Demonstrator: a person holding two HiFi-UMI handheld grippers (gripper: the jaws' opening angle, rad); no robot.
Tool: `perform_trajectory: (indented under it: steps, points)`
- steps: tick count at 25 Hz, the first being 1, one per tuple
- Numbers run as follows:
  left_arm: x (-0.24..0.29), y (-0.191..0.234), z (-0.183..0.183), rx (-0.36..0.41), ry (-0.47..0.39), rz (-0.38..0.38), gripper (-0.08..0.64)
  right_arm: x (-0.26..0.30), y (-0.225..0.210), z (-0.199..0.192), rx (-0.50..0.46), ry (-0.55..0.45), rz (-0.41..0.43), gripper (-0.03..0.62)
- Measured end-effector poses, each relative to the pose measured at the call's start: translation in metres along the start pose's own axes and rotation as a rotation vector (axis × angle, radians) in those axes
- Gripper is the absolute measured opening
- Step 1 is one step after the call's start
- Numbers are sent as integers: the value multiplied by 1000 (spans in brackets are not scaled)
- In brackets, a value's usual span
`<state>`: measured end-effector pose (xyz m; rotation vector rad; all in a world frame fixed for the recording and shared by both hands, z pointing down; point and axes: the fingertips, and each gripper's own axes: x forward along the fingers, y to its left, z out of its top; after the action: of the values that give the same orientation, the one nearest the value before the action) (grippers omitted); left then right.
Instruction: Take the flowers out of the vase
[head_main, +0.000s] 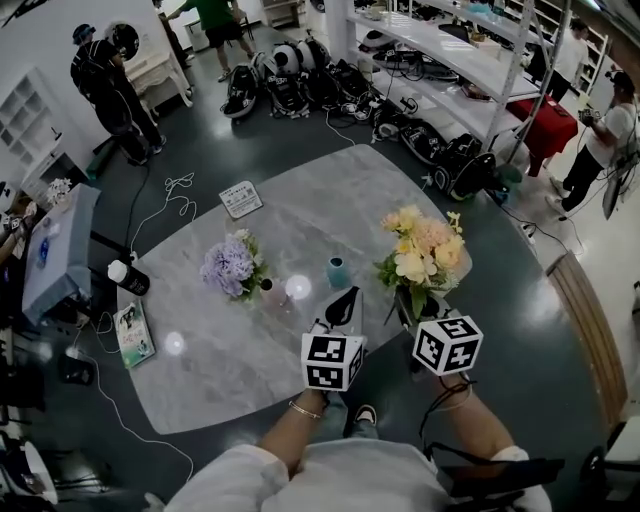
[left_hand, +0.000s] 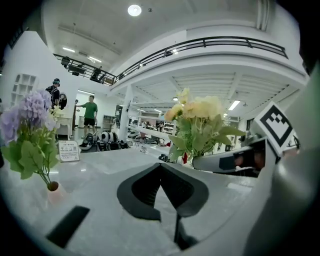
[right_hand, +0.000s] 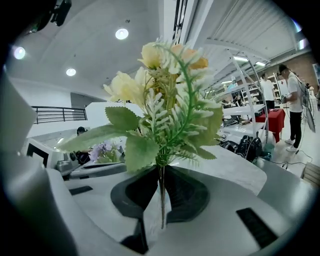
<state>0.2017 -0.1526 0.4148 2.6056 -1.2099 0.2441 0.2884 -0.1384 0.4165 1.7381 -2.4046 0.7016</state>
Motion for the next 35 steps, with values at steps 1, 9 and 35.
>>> perform_trajectory:
  steps: [1,9,35]
  points:
    - [4,2,-2,1,6,-2,8,5,-4,-3,8,21,-7,41]
    - [36,21,-30,-28,83,-12,8,50,-40,-35,56,170,-61,37]
    - [73,57,-109,-74,232,-34,8,148,-97,-125,177,444,-97,35]
